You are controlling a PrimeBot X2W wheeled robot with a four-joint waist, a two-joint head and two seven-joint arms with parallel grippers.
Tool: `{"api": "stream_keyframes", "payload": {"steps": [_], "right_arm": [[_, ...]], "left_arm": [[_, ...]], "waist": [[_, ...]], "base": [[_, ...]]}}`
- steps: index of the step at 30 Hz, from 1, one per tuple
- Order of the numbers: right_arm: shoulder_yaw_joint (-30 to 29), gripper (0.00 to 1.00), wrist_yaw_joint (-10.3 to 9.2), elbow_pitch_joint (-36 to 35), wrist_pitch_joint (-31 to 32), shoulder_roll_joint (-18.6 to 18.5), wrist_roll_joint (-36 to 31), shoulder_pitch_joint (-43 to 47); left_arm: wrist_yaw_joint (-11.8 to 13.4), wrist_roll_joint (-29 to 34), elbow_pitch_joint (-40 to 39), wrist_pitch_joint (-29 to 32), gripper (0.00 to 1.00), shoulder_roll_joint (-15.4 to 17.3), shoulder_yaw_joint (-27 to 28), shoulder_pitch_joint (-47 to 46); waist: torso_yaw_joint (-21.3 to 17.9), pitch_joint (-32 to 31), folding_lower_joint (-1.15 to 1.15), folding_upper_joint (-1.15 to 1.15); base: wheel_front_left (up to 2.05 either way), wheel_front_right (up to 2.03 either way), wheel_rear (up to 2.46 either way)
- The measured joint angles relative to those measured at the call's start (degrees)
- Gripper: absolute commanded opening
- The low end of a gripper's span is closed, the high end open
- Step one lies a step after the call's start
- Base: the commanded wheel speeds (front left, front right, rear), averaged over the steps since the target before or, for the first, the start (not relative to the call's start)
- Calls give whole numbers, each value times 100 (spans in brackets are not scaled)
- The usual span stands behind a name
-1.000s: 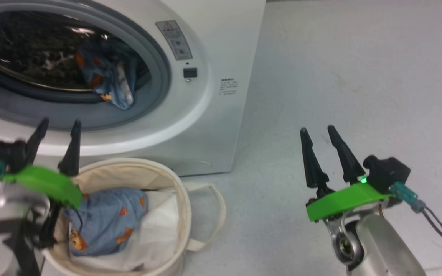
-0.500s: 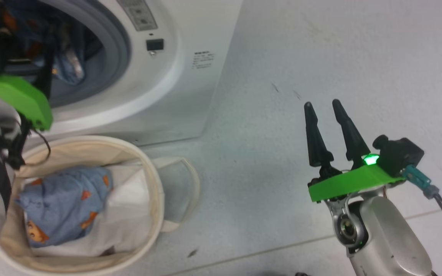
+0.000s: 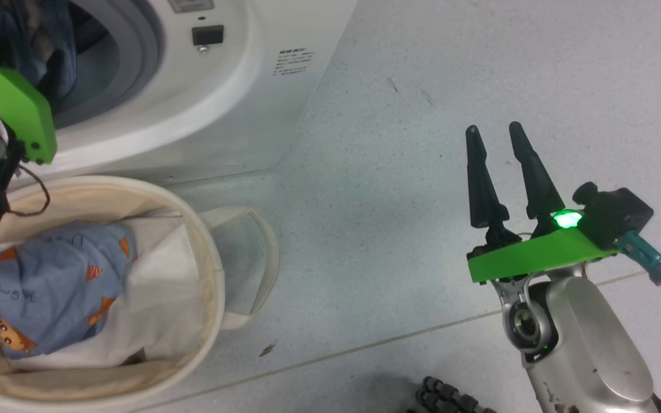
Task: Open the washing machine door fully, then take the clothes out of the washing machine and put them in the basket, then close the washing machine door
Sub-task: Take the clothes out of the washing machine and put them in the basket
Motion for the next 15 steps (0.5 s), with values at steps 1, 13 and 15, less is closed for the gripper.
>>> {"api": "stream_keyframes", "payload": {"steps": [1,13,15], "right_arm": [[-7,100,0,0,0,0,0,-1],[-22,100,0,2,0,4,-13,-88],[-22,100,0,8,0,4,-13,-88]], "left_arm": [[0,-49,68,2,100,-4,-25,-57],[1,-178,1051,-119,0,-155,-144,-341],[1,-276,1049,-220,0,-223,-156,-341]], "waist": [[11,20,0,0],[159,31,0,0],[180,12,0,0]], "base": [[0,0,0],[0,0,0],[0,0,0]]}}
